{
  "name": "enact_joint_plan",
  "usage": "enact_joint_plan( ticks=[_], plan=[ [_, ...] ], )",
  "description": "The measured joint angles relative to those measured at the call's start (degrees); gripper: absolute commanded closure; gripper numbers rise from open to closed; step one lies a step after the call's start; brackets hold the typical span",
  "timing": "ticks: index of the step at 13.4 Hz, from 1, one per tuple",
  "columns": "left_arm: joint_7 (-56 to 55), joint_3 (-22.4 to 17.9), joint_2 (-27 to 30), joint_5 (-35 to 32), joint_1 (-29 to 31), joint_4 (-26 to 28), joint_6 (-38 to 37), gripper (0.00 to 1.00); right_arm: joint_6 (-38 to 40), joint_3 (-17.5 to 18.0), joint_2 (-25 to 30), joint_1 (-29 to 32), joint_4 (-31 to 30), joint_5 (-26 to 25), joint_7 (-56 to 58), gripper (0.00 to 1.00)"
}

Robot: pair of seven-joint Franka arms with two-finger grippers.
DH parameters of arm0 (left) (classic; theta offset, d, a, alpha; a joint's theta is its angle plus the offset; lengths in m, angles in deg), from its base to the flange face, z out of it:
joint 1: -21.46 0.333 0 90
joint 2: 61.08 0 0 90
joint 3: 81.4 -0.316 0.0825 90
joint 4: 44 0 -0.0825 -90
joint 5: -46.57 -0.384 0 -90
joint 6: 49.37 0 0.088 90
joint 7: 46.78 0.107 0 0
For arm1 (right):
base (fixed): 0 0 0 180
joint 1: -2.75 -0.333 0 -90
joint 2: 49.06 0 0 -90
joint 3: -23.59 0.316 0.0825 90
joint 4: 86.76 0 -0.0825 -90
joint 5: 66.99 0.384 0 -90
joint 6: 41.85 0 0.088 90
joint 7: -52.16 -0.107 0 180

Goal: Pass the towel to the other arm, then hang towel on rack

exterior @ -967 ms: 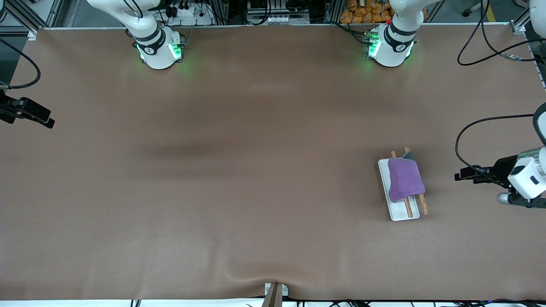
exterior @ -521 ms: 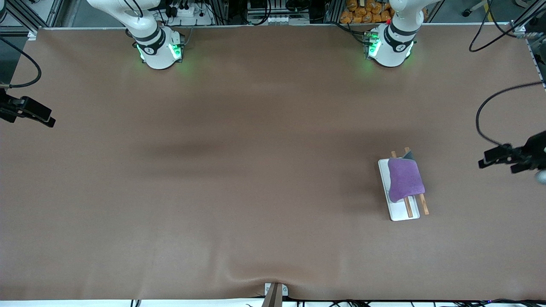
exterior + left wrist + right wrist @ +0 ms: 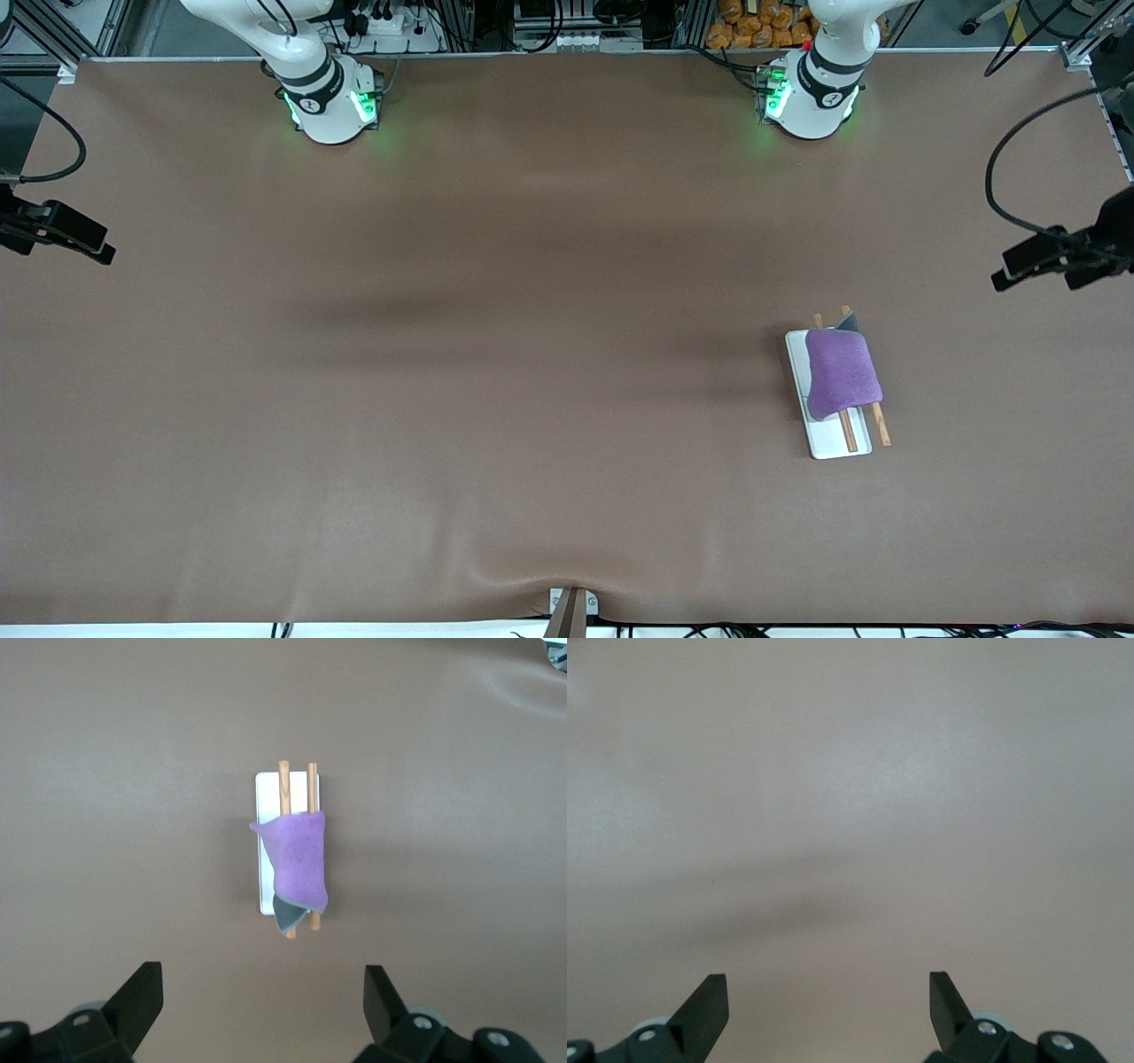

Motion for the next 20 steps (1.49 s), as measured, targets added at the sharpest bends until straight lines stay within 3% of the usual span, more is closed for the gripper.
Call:
enact_joint_plan(
  ticks=[10, 13, 15, 20],
  plan=[
    [-1.0, 5.5, 4.8, -3.3, 0.0, 1.0, -3.8, 0.00, 0.0, 0.0, 0.0, 0.1, 0.0, 0.0, 0.0, 0.00],
    [-1.1, 5.5, 4.8, -3.3, -0.2, 1.1, -3.7, 0.00, 0.1, 0.0, 0.0, 0.1, 0.0, 0.0, 0.0, 0.00],
    [-1.1, 2.4, 4.9, -3.3, -3.2, 1.1, -3.7, 0.00, 0.1, -0.1, 0.0, 0.2, 0.0, 0.0, 0.0, 0.00],
    [-1.1, -15.6, 5.2, -3.4, -21.1, 1.1, -4.1, 0.00, 0.1, -0.1, 0.9, 0.3, 0.0, 0.0, 0.0, 0.00]
  ],
)
